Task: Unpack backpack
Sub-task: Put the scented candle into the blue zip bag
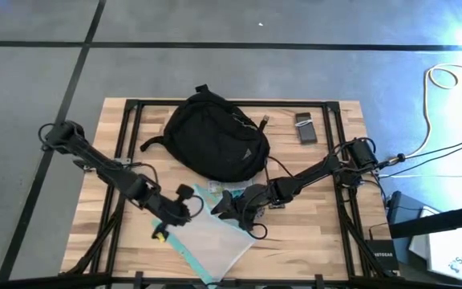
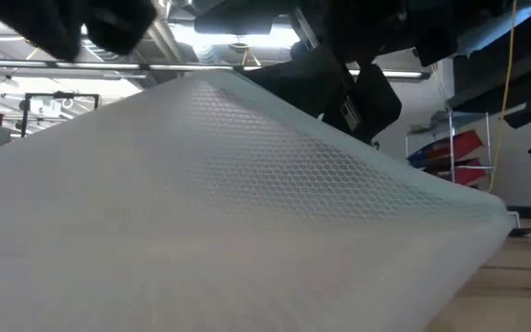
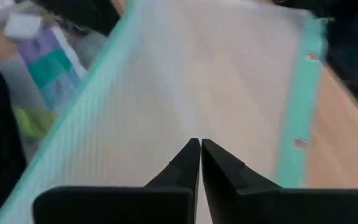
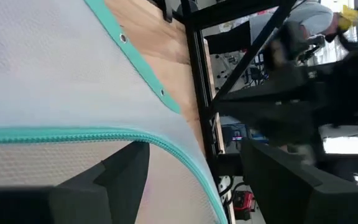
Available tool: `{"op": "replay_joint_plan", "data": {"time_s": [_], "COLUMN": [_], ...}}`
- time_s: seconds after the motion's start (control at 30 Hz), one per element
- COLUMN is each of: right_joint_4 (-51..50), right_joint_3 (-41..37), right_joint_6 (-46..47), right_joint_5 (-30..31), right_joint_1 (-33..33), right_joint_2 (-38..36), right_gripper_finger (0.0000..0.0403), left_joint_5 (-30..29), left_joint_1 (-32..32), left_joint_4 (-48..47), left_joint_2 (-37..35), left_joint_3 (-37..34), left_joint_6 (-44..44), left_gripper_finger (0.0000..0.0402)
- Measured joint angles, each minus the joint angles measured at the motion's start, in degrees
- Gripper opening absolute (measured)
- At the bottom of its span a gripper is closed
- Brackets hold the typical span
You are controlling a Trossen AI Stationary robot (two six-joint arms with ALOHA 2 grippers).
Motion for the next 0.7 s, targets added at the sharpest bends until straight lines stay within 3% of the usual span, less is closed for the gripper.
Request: {"op": "replay_joint_plan", "data": {"time_s": [0.07, 0.2, 0.47, 0.7], "right_joint_4": [-1.57, -3.87, -2.54, -6.65], "right_joint_3": [0.02, 0.02, 0.02, 0.02], "right_joint_6": [-1.27, -2.83, -7.83, -8.84], "right_joint_5": [0.04, 0.1, 0.34, -0.2], "right_joint_1": [0.0, 0.18, 1.49, 1.52], "right_joint_2": [0.0, 0.0, 0.0, 0.0], "right_gripper_finger": [0.0237, 0.0237, 0.0237, 0.0237], "left_joint_5": [-2.91, -2.92, 1.31, 1.38], "left_joint_1": [0.6, 3.54, 7.2, 7.03], "left_joint_4": [6.41, 14.93, 14.51, 20.34], "left_joint_2": [1.65, 5.41, 12.67, 12.65], "left_joint_3": [-1.01, -2.35, -2.33, -2.33], "left_joint_6": [3.92, 8.18, 8.24, 10.58], "left_gripper_finger": [0.0, 0.0, 0.0, 0.0]}}
